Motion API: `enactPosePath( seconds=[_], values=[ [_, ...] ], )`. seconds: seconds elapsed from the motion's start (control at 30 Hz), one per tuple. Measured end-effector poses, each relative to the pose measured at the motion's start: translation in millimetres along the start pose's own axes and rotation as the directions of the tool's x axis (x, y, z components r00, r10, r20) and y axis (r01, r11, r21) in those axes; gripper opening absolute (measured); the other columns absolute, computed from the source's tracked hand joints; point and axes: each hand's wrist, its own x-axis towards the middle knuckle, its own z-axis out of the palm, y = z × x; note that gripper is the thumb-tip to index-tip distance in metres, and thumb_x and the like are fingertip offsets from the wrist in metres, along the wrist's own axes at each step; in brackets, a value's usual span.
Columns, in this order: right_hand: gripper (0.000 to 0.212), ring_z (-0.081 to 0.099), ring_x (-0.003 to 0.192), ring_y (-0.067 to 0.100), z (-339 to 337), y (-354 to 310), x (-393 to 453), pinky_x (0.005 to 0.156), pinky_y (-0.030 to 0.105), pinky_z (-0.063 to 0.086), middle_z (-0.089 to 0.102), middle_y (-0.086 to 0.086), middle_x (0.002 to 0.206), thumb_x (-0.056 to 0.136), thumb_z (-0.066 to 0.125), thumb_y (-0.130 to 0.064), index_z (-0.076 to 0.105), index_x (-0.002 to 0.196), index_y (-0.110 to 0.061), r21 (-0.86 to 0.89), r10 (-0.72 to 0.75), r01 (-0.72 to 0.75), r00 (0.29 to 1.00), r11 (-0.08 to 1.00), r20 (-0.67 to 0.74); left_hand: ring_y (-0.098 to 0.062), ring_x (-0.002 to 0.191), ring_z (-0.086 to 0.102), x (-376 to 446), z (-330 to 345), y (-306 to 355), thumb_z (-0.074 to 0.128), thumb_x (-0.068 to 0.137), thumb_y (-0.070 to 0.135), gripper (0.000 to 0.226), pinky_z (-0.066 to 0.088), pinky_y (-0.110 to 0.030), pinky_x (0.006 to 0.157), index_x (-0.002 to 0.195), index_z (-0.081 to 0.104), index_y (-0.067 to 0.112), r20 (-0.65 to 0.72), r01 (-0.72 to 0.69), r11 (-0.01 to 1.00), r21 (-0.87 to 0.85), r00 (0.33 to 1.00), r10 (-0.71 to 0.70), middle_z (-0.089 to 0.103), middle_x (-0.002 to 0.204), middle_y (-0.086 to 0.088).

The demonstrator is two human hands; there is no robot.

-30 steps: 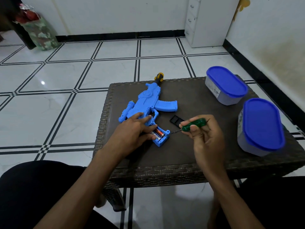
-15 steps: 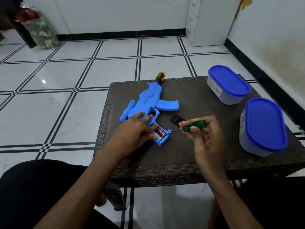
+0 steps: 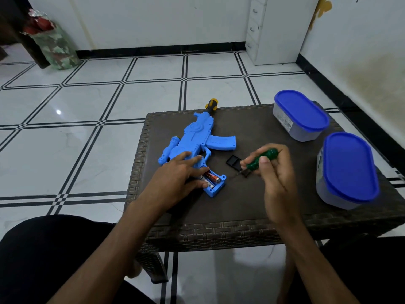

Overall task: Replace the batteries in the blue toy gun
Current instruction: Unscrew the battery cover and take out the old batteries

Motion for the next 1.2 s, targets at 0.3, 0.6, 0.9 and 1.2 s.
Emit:
enactPosePath(
  seconds=[0.3, 0.6, 0.9, 1.2],
  values=[
    [0.042, 0.047, 0.070, 0.008, 10.0, 18.2, 27.3, 0.059, 0.023, 0.040, 0.050, -0.009, 0.082, 0.077, 0.077, -0.039, 0.040, 0.086, -0.022, -0.710, 0.190, 0.183, 0.891, 0.680, 0.412, -0.012, 0.143, 0.026, -1.9, 4.4, -11.1, 0.061, 0.073, 0.066, 0.080, 0.036, -0.041, 0.110, 0.142, 0.045, 0.030, -0.120, 0.038, 0.998, -0.046, 0.992, -0.043, 0.035, 0.153, 0.011],
    [0.037, 0.047, 0.056, -0.004, 25.1, 18.5, 32.1, 0.052, 0.014, 0.031, 0.064, -0.011, 0.086, 0.081, 0.075, -0.029, 0.039, 0.086, -0.025, -0.747, 0.190, 0.287, 0.856, 0.600, 0.482, -0.009, 0.142, 0.025, -1.9, 2.8, -10.2, 0.064, 0.072, 0.065, 0.077, 0.040, -0.038, 0.106, 0.141, 0.045, 0.035, -0.135, 0.064, 0.996, -0.055, 0.988, -0.071, 0.035, 0.152, 0.017],
    [0.028, 0.053, 0.066, 0.000, -21.5, 12.7, 36.5, 0.053, 0.015, 0.038, 0.056, -0.010, 0.080, 0.084, 0.073, -0.021, 0.047, 0.093, -0.020, -0.823, 0.111, -0.084, 0.993, 0.561, -0.026, -0.009, 0.143, 0.024, -2.4, 2.5, -9.8, 0.064, 0.071, 0.066, 0.079, 0.038, -0.040, 0.108, 0.141, 0.045, 0.033, -0.125, 0.067, 0.994, -0.081, 0.989, -0.077, 0.035, 0.152, 0.016],
    [0.032, 0.060, 0.083, 0.015, -35.0, 31.8, 46.9, 0.060, 0.024, 0.045, 0.062, 0.003, 0.098, 0.088, 0.069, -0.026, 0.045, 0.107, -0.019, -0.905, 0.289, -0.196, 0.953, 0.378, -0.086, -0.010, 0.144, 0.022, -2.7, 4.7, -7.6, 0.065, 0.073, 0.062, 0.078, 0.034, -0.040, 0.111, 0.142, 0.045, 0.031, -0.120, 0.068, 0.993, -0.098, 0.990, -0.080, 0.032, 0.153, 0.015]
  ],
)
